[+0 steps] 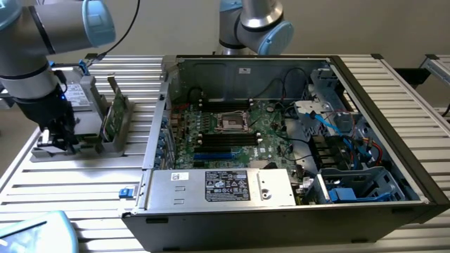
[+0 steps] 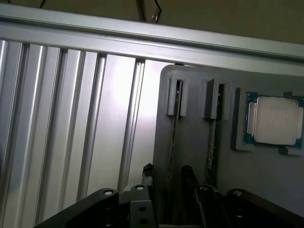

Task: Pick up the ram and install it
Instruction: 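Pick up the ram and move it above insertion slot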

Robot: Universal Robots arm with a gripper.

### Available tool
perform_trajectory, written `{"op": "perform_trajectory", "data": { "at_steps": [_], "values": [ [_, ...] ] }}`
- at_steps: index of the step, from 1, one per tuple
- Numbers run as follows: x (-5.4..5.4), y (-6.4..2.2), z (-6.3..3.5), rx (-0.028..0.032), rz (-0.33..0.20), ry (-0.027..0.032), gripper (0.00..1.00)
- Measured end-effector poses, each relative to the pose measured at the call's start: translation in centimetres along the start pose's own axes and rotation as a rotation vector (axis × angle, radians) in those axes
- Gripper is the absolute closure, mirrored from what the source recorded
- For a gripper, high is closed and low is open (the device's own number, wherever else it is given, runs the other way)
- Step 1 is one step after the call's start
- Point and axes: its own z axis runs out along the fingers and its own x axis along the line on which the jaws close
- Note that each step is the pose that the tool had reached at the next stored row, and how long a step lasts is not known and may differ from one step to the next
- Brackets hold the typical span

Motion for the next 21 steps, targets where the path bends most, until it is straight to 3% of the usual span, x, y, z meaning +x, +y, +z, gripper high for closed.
{"op": "perform_trajectory", "data": {
  "at_steps": [7, 21],
  "values": [
    [-0.27, -0.09, 0.56, 0.0030, 0.010, -0.0057, 0.63],
    [-0.30, -0.08, 0.59, 0.0028, 0.048, -0.0093, 0.63]
  ]
}}
